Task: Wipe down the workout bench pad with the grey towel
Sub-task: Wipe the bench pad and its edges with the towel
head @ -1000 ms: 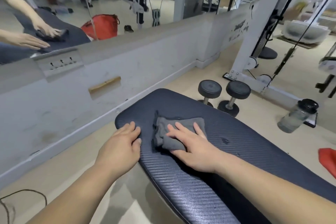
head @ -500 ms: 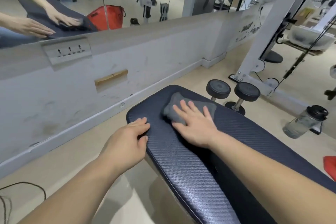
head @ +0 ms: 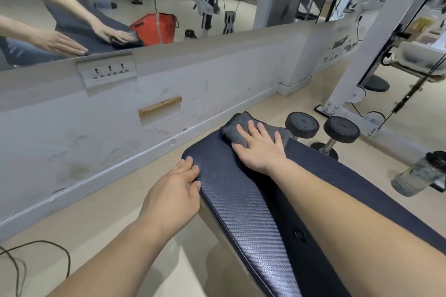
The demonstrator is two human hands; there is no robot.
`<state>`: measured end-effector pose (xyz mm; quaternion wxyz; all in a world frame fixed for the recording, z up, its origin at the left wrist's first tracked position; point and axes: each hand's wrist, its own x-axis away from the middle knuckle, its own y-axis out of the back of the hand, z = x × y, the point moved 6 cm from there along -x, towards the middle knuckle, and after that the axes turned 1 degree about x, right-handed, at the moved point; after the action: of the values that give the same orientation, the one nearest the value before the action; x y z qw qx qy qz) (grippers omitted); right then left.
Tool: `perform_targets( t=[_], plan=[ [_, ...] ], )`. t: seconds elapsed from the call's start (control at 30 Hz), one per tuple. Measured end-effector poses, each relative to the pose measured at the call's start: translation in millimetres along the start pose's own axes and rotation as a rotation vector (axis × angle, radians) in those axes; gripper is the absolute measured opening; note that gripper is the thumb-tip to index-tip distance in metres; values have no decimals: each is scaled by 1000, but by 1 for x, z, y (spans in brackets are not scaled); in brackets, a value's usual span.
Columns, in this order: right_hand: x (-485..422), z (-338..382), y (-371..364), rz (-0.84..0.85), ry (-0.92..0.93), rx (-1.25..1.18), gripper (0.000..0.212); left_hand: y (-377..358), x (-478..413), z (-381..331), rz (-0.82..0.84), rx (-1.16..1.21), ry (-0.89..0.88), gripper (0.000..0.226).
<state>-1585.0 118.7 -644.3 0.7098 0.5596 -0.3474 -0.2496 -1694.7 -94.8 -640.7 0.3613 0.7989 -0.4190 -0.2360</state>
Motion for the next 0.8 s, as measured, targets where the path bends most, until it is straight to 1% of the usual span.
perform_targets(
  t=[0.07, 0.17, 0.27, 0.33, 0.43, 0.57, 0.63, 0.73, 0.8],
  plan=[
    [9, 13, -2, -7, 29, 7, 66, 2, 0, 3, -18, 14, 25, 44],
    [55, 33, -8, 14, 214, 33, 67, 4, -1, 7, -60, 23, 58, 51],
    [117, 42, -19, 92, 397, 48, 68, 3, -3, 9, -76, 67, 87, 54],
    [130, 35, -20, 141, 451, 85, 67, 0, -2, 10, -66, 89, 90, 53],
    [85, 26, -4, 171, 420, 102, 64, -3, -1, 9, -67, 82, 89, 53],
    [1, 29, 4, 55, 165, 48, 63, -1, 1, 10, -55, 88, 106, 52],
    [-14, 38, 0, 32, 112, 53, 65, 1, 2, 11, -55, 96, 107, 51],
    [-3, 45, -2, 51, 154, 35, 65, 2, 1, 13, -54, 134, 111, 51],
    [27, 44, -5, 57, 239, 31, 65, 3, 1, 14, -52, 150, 117, 51]
  ],
)
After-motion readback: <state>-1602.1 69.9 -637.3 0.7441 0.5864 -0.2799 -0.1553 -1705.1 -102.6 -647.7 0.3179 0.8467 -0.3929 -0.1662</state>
